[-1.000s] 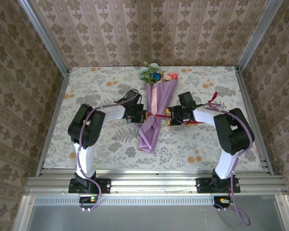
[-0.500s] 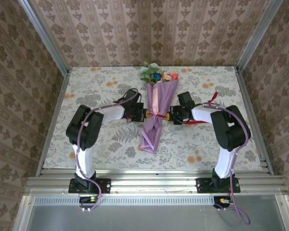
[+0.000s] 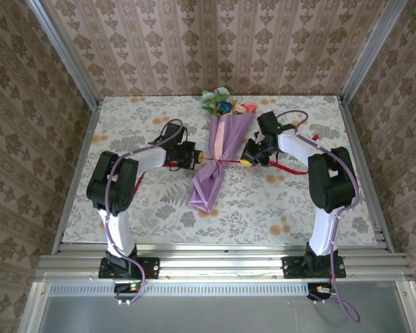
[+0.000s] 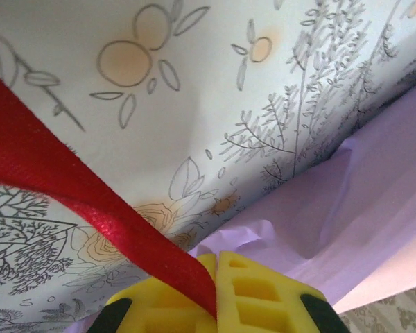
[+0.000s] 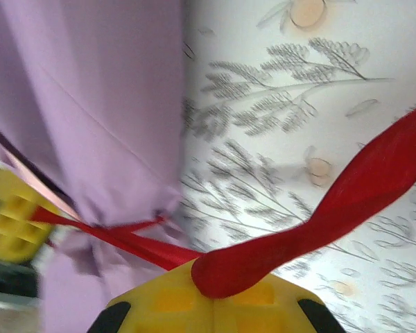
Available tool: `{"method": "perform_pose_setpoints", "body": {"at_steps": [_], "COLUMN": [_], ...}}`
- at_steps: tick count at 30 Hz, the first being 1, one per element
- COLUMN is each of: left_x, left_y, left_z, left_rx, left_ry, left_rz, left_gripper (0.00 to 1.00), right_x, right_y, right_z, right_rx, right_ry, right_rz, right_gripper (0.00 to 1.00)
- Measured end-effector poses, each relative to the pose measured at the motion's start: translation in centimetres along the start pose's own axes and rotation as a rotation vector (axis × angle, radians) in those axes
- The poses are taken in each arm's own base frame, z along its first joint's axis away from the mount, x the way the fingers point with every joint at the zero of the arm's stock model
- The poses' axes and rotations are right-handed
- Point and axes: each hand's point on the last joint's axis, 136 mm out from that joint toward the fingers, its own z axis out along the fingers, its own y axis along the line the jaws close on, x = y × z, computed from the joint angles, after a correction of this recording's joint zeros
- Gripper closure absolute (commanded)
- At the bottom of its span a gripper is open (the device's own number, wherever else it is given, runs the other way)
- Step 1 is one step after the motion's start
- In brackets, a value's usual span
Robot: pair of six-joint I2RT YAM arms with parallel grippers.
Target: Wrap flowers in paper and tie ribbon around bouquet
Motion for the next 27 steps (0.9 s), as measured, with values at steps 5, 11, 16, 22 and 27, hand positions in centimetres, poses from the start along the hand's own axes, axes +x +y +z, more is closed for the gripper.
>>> {"method": "perform_pose_setpoints", "body": {"at_steps": [5, 11, 16, 22, 27], "left_x": [0.8, 1.7, 2.2, 2.3, 2.9], "left_y": [-1.7, -3.2, -4.1, -2.8, -1.0], "left_z": [-0.1, -0.5, -1.3, -1.2, -0.2], "left_rx": [0.023, 0.018, 0.005, -0.032, -0.051], "left_ry": [0.048, 0.083, 0.087, 0.102, 0.123], "left_rz": [0.076, 0.213, 0.332, 0.354, 0.336], "left_gripper": [1.00, 1.00, 1.00, 1.00, 1.00], "right_x": [1.7, 2.4, 2.7, 2.0, 0.4], "right_y": [-2.5, -2.9, -3.8, -4.8, -5.7], "right_z": [-0.1, -0.7, -0.8, -1.4, -1.7], "right_rx": [0.153, 0.305, 0.410, 0.424, 0.275], "right_ry": [0.049, 0.055, 0.064, 0.049, -0.006], "right_rz": [-0.198, -0.416, -0.510, -0.432, -0.086], "right_gripper": [1.00, 1.00, 1.00, 1.00, 0.63]}}
